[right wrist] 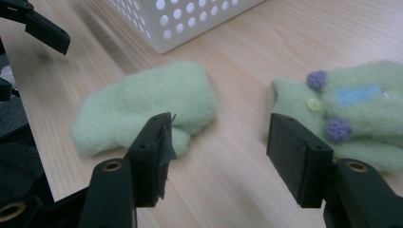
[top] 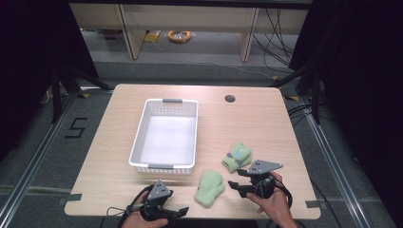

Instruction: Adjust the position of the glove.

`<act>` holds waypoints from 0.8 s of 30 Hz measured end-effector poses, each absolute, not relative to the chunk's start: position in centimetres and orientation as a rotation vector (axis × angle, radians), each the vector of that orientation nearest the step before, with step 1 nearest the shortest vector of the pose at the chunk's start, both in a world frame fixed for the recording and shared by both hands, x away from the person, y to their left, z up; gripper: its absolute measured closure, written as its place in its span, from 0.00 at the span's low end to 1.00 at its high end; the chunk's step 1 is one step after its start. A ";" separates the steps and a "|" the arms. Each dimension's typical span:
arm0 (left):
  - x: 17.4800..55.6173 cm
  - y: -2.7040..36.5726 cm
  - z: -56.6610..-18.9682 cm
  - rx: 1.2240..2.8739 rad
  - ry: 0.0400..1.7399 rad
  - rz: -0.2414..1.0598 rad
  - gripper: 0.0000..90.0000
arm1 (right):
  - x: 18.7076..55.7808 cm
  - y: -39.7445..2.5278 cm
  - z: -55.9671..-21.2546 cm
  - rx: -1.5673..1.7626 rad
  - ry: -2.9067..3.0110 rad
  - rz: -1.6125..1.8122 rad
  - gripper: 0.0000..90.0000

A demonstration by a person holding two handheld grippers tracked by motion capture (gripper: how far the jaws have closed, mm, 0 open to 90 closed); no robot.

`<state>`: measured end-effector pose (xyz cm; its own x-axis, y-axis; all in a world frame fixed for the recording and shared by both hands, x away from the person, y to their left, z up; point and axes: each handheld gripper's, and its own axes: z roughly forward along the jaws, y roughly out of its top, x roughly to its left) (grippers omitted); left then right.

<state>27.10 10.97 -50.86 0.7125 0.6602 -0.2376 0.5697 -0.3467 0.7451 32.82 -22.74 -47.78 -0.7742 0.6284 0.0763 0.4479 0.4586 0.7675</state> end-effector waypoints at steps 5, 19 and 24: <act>27.3 10.5 -50.6 2.047 0.909 0.130 0.24 | 33.2 -21.8 -47.7 0.924 2.509 1.225 0.49; 28.3 7.0 -50.2 2.071 0.840 0.145 0.42 | 35.9 -18.3 -47.7 0.852 2.595 1.191 0.63; 28.7 6.3 -50.4 2.075 0.833 0.136 0.46 | 36.6 -17.4 -48.0 0.857 2.619 1.187 0.67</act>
